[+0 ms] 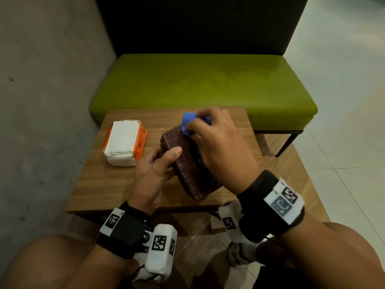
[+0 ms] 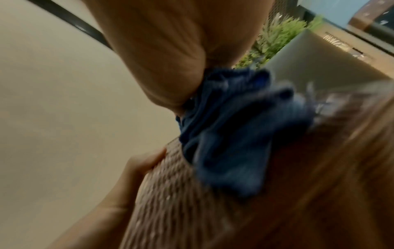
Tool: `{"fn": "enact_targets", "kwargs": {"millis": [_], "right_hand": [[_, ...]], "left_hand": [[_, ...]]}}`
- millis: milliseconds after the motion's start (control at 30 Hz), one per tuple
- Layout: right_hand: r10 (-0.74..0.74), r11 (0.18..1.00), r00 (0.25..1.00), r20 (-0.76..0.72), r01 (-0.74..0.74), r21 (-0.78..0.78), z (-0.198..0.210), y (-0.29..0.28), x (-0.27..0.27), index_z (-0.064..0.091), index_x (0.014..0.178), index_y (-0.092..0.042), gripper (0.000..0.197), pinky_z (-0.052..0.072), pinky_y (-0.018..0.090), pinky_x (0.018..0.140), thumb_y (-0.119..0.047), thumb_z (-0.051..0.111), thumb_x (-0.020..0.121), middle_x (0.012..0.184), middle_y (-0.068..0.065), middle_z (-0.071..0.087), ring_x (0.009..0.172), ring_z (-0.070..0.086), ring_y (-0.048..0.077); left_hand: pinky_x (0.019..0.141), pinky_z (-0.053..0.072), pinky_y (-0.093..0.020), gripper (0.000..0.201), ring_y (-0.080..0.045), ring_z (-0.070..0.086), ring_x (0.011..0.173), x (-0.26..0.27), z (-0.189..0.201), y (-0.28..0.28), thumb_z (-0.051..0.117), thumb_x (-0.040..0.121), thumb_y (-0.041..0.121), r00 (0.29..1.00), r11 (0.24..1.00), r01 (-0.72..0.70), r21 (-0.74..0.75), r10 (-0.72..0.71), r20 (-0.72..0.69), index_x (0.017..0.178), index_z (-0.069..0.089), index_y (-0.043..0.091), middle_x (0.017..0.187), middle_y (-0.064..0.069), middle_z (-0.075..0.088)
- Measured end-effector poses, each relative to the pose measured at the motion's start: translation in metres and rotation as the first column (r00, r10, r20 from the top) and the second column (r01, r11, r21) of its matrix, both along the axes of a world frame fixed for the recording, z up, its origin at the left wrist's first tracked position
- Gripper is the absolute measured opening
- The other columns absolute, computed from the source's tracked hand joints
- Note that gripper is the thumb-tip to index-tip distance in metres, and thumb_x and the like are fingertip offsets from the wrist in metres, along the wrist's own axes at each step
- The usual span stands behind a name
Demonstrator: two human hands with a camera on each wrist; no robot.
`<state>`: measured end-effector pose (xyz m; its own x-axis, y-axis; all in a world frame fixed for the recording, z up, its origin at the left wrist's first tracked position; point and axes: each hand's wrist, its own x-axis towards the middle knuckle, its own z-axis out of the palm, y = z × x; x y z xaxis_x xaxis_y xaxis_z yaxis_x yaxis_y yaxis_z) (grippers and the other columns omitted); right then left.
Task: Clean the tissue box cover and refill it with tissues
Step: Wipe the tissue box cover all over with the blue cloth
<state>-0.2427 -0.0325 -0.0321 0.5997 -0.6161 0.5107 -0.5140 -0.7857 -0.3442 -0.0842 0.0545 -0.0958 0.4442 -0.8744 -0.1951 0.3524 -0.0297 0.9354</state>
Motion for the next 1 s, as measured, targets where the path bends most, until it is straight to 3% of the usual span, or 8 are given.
{"fn": "enact_targets", "kwargs": {"millis": [133,233,333,500,633,767,933,1000], "right_hand": [[-0.098,0.992,0.991,0.096,0.089,0.089,-0.004,0.004,-0.029,0.067,0.109,-0.012,0.011,0.049,0.044,0.078,-0.006,0.062,0.1,0.107,0.006,0.054,0.102,0.052,0.028],[-0.186,0.981,0.972,0.141,0.176,0.08,0.002,0.004,-0.018,0.069,0.107,-0.01,0.008,0.043,0.033,0.075,-0.009,0.063,0.102,0.104,0.006,0.056,0.1,0.05,0.025],[-0.234,0.972,0.957,0.17,0.224,0.077,0.015,-0.007,0.0,0.073,0.103,-0.009,0.01,0.04,0.031,0.075,-0.009,0.063,0.1,0.101,0.008,0.057,0.099,0.049,0.025],[-0.203,0.977,0.977,0.071,0.198,0.078,-0.003,0.024,-0.027,0.073,0.106,-0.01,0.013,0.037,0.03,0.073,-0.015,0.062,0.105,0.101,0.006,0.053,0.097,0.046,0.022],[-0.21,0.977,0.965,0.157,0.2,0.081,-0.002,0.008,-0.018,0.076,0.103,-0.011,0.015,0.039,0.034,0.075,-0.017,0.062,0.106,0.099,0.008,0.056,0.095,0.048,0.025],[-0.226,0.974,0.965,0.136,0.227,0.009,0.016,-0.014,0.012,0.076,0.101,-0.007,0.014,0.02,0.023,0.071,-0.014,0.065,0.102,0.097,0.01,0.056,0.093,0.042,0.02],[-0.169,0.985,0.985,0.046,0.166,0.049,0.01,-0.001,-0.013,0.075,0.103,-0.008,0.014,0.041,0.035,0.075,-0.014,0.063,0.101,0.102,0.011,0.056,0.1,0.051,0.028],[-0.169,0.984,0.984,0.049,0.166,0.06,0.009,-0.001,-0.015,0.076,0.104,-0.008,0.014,0.041,0.034,0.076,-0.014,0.063,0.102,0.101,0.009,0.055,0.101,0.051,0.027]], "left_hand": [[0.092,0.062,-0.042,0.05,-0.023,0.077,0.112,0.009,0.001,0.001,0.082,0.086,0.033,1.0,0.999,-0.02,-0.027,0.02,-0.007,0.132,0.073,0.018,0.123,-0.006,0.081],[0.095,0.062,-0.043,0.054,-0.022,0.077,0.111,0.004,-0.002,0.003,0.081,0.082,0.037,0.999,0.998,0.053,-0.023,-0.053,0.013,0.133,0.073,0.02,0.124,-0.006,0.081],[0.09,0.061,-0.041,0.067,-0.021,0.077,0.109,-0.003,-0.005,0.001,0.084,0.076,0.044,0.998,0.998,0.057,-0.024,-0.056,0.009,0.134,0.072,0.013,0.119,-0.006,0.082],[0.084,0.063,-0.039,0.045,-0.012,0.078,0.096,0.01,0.002,-0.01,0.076,0.083,0.033,0.997,0.998,-0.039,-0.042,0.036,-0.075,0.124,0.075,0.015,0.11,-0.001,0.082],[0.087,0.062,-0.043,0.037,-0.014,0.078,0.098,0.008,-0.005,-0.01,0.08,0.087,0.03,0.998,0.999,0.015,-0.033,-0.017,-0.066,0.122,0.076,0.019,0.11,0.0,0.082],[0.078,0.063,-0.034,0.03,-0.008,0.078,0.089,0.001,0.0,-0.014,0.081,0.087,0.03,0.997,0.998,0.016,-0.056,-0.02,-0.068,0.115,0.076,0.019,0.101,0.005,0.083],[0.075,0.064,-0.034,0.028,-0.01,0.079,0.086,0.01,0.004,-0.021,0.078,0.082,0.034,0.995,0.997,-0.045,-0.062,0.039,-0.092,0.106,0.077,0.018,0.096,0.004,0.082],[0.074,0.065,-0.033,0.027,-0.009,0.079,0.084,0.009,0.005,-0.02,0.076,0.083,0.033,0.996,0.998,-0.028,-0.057,0.023,-0.09,0.106,0.076,0.018,0.094,0.005,0.082]]}}
